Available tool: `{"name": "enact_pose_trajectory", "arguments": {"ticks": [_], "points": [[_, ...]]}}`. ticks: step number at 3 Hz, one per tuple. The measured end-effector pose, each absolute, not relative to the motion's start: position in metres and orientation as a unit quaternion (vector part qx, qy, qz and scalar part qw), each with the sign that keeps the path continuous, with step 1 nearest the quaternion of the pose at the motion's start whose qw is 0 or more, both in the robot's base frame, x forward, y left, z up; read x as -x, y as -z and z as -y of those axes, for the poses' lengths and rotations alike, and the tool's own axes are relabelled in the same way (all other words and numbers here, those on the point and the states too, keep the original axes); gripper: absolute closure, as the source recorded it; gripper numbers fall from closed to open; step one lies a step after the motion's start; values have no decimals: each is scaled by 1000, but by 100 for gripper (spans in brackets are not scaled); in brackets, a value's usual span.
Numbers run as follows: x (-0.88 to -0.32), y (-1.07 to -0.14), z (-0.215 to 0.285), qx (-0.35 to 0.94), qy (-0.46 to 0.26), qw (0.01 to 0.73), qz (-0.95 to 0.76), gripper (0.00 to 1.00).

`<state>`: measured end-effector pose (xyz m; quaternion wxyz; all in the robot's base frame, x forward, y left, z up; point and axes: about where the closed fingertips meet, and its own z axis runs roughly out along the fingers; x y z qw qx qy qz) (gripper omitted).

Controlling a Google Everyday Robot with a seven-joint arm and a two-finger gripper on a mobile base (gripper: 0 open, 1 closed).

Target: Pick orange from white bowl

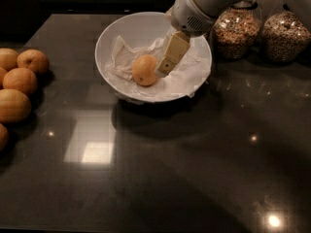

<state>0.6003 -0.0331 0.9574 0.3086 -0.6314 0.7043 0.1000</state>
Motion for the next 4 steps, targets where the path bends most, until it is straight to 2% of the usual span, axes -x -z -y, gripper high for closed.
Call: {"name": "enact_pose_trajectory", "arguments": {"ticks": [1,3,4], "points": [[-630,-931,27,620,-95,318,-711,0],[-634,-928,27,618,-104,325,-708,0],[-638,-918,23,619,-117,324,-706,8]]}}
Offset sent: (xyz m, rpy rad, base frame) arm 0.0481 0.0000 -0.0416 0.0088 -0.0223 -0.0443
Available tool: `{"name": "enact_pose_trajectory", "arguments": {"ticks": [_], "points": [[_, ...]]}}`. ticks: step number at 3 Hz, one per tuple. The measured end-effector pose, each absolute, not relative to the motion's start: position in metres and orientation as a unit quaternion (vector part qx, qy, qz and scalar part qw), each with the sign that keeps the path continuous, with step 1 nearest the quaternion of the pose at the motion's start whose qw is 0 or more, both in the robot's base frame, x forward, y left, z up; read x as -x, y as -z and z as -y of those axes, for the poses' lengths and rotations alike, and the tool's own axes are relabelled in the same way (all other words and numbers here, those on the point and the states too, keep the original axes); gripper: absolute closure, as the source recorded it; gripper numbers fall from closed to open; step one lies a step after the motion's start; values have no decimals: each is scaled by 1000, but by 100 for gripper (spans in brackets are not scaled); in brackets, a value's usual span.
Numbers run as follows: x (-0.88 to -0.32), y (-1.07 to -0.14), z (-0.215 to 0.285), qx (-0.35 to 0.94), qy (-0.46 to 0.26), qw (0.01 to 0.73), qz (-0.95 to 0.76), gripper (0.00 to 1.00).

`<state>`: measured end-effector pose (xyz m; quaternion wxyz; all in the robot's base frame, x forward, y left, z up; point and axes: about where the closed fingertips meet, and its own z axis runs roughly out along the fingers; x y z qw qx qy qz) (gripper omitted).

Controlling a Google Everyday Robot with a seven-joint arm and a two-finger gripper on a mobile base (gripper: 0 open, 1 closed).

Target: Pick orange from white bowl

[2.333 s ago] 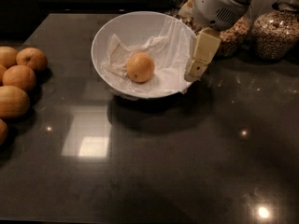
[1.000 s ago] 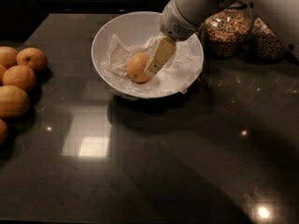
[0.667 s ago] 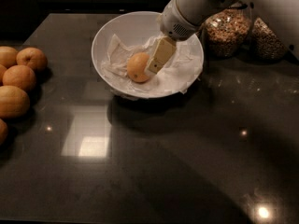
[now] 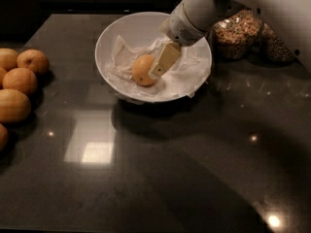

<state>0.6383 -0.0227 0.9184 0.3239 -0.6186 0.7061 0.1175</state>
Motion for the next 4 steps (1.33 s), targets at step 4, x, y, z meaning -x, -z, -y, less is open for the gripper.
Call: {"name": "enact_pose_trajectory", "arguments": {"ticks": [4], "points": [[-635,-905,17,618,-134,324,-704,21]]}}
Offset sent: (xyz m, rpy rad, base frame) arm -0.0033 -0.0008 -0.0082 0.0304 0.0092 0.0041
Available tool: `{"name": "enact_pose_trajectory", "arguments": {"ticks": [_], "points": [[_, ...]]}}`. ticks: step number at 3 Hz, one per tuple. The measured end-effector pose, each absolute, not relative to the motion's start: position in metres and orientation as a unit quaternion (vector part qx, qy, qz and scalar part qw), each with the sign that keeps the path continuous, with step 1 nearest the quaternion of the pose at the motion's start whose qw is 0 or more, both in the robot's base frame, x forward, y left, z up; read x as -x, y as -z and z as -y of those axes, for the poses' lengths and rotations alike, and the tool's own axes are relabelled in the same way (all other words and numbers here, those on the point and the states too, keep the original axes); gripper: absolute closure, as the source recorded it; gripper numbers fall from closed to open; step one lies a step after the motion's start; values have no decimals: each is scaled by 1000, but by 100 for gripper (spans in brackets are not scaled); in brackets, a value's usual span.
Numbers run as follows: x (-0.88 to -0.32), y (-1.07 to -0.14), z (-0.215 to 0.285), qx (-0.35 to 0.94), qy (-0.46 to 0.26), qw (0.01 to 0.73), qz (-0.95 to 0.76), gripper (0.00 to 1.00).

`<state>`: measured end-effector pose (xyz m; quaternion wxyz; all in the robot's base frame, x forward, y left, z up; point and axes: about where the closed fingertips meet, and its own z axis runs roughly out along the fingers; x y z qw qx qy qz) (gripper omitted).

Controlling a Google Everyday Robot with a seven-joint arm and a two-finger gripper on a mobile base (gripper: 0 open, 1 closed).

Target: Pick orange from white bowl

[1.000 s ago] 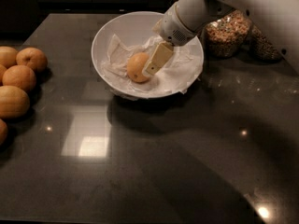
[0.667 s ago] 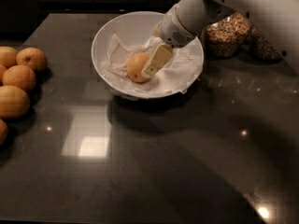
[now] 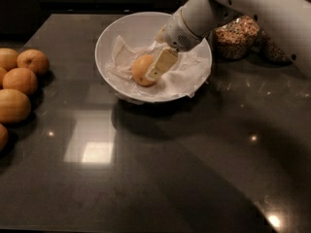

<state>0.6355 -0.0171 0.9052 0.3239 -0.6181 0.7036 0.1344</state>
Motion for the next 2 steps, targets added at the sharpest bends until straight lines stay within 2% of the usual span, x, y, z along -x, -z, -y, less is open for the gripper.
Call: {"name": "enact_pose_trajectory", "arguments": {"ticks": [2], "points": [[-635,-890,9,620,-139,310,-707,26]]}}
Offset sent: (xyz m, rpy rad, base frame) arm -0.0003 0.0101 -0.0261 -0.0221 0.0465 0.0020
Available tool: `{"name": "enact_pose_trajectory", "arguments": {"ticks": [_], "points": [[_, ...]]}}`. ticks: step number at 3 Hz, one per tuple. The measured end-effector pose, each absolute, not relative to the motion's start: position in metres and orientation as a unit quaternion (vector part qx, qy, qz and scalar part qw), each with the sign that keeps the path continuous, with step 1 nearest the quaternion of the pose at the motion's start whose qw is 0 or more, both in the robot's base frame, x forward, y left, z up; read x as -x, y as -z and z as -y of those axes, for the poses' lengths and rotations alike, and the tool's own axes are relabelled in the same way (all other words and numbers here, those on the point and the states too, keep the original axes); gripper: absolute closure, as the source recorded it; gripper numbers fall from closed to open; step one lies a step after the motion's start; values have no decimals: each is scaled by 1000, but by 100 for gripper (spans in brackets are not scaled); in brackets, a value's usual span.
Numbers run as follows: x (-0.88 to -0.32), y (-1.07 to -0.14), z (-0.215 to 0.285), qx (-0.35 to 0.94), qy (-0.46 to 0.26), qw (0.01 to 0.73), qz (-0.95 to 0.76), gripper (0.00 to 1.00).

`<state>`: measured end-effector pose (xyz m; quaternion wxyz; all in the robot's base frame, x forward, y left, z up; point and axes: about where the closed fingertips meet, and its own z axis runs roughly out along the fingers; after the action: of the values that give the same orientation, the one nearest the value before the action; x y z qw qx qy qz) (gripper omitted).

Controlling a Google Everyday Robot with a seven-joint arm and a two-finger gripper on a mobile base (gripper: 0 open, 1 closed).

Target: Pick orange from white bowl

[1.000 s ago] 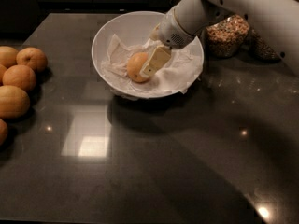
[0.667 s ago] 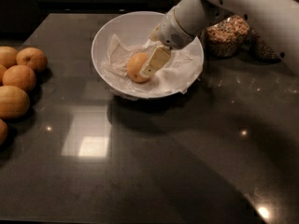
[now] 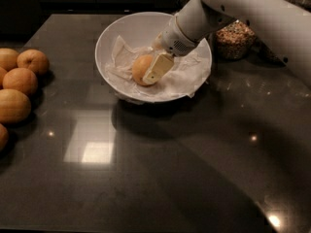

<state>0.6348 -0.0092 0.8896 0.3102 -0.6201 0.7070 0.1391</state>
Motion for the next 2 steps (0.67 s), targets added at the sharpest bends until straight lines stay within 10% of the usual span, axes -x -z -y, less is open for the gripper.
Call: {"name": "enact_pose_trajectory", "arguments": {"ticks": [2], "points": [[-635,-875,1,624,-145,295,-709,24]]}}
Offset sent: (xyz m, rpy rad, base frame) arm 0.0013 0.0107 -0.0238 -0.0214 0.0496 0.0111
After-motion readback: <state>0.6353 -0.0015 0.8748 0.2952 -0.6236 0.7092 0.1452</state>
